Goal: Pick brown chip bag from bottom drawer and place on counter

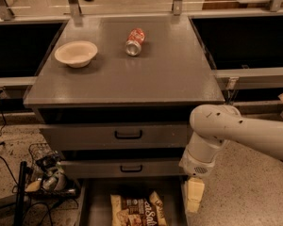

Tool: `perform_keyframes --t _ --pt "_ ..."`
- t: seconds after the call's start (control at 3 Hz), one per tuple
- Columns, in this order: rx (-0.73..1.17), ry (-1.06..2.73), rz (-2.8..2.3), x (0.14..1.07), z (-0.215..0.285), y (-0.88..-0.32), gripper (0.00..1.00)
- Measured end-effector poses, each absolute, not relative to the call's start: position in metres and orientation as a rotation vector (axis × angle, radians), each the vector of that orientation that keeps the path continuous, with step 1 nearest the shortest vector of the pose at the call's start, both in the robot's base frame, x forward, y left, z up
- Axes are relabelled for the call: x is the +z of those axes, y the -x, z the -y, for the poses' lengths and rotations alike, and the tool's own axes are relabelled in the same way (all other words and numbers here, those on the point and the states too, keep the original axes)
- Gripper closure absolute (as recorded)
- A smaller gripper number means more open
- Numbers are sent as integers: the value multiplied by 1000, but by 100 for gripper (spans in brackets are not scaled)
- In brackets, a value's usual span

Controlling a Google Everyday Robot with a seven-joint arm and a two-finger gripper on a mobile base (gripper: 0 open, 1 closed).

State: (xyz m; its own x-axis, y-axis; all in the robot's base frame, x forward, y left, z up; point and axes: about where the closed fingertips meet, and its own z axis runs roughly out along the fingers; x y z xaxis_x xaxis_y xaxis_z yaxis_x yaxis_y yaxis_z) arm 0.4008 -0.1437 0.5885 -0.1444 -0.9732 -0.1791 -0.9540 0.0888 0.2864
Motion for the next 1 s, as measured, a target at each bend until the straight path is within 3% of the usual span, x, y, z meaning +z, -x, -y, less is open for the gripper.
perform_keyframes --t 1.0 --pt "-380 -1840 2402 574 154 -406 0"
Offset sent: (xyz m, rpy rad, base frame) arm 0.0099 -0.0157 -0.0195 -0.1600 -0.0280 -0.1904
